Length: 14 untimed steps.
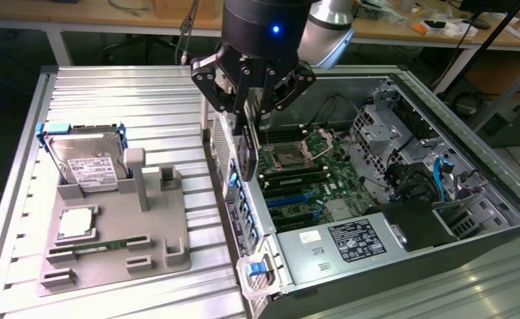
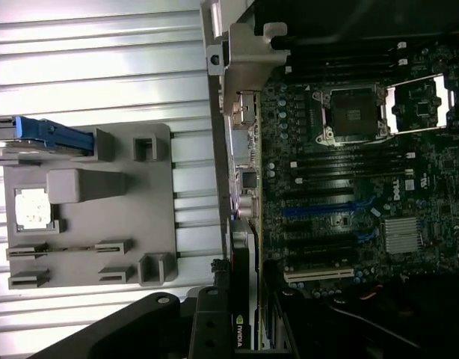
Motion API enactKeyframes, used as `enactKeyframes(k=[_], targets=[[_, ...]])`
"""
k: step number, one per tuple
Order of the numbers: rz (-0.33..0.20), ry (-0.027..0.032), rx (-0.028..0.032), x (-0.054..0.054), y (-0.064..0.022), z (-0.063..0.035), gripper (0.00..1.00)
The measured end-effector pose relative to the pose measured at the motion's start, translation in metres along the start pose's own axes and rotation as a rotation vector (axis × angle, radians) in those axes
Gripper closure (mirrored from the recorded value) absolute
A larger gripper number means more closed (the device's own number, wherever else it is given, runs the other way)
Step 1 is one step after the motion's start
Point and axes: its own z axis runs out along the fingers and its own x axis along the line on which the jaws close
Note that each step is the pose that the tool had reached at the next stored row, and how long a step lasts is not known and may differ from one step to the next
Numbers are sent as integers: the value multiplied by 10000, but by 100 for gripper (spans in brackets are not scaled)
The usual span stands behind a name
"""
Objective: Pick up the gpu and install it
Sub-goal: 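Pick up the gpu and move the gpu toward the slot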
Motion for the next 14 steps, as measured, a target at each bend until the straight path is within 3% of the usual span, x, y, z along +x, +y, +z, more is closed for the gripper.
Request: enactKeyframes(k=[14], targets=[[0,0,0,-119,10,3,73]])
